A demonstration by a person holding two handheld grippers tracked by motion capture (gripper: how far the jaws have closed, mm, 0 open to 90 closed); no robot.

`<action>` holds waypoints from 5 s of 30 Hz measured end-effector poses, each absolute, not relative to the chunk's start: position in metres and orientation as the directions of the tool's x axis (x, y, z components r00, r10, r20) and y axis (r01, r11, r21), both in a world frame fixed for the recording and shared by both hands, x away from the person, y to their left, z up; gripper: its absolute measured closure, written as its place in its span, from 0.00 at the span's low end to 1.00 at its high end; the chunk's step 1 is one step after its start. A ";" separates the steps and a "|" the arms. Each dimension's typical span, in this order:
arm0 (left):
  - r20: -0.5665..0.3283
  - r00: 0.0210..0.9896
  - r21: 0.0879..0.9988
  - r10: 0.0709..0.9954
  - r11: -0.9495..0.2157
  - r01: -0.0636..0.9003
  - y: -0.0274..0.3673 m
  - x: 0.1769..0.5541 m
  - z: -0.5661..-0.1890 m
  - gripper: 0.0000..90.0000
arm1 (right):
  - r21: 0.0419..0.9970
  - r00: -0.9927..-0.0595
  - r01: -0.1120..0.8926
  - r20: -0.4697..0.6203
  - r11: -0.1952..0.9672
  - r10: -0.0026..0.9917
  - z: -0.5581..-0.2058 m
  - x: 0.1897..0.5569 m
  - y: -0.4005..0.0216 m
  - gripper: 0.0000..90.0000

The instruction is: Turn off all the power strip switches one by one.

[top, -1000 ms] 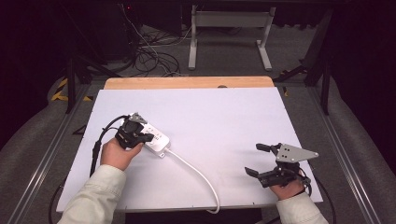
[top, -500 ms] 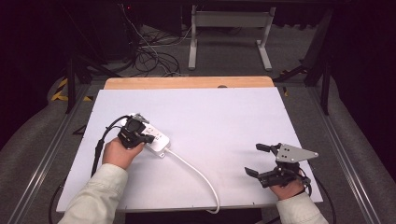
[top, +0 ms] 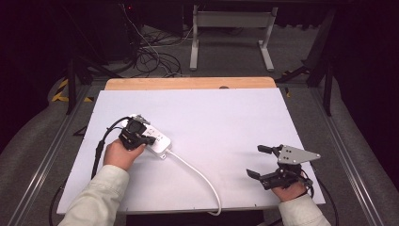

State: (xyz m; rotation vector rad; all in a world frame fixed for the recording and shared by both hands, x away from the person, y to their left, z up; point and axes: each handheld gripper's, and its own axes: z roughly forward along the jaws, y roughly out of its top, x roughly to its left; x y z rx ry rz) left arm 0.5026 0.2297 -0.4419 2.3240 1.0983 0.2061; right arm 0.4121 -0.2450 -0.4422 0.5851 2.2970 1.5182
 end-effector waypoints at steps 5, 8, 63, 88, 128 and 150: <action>-0.077 0.658 0.550 0.749 -0.519 0.654 0.230 0.501 -0.442 1.00 | 0.923 -0.864 0.159 -0.042 0.350 0.502 -0.442 0.412 -0.245 0.10; -0.068 0.661 0.555 0.747 -0.522 0.647 0.229 0.500 -0.443 1.00 | 0.923 -0.864 0.159 -0.041 0.350 0.502 -0.442 0.412 -0.245 0.10; 0.002 0.642 0.569 0.767 -0.529 0.630 0.225 0.489 -0.445 1.00 | 0.915 -0.869 0.164 -0.042 0.368 0.492 -0.444 0.412 -0.242 0.10; 0.050 0.665 0.624 0.745 -0.543 0.561 0.236 0.485 -0.423 0.92 | 0.915 -0.868 0.170 -0.037 0.366 0.496 -0.445 0.414 -0.243 0.10; -0.012 0.626 0.536 0.780 -0.523 0.663 0.254 0.516 -0.436 1.00 | 0.915 -0.873 0.162 -0.041 0.368 0.486 -0.445 0.413 -0.243 0.10; -0.043 0.624 0.548 0.780 -0.504 0.668 0.254 0.519 -0.442 1.00 | 0.915 -0.875 0.161 -0.041 0.369 0.482 -0.445 0.413 -0.243 0.10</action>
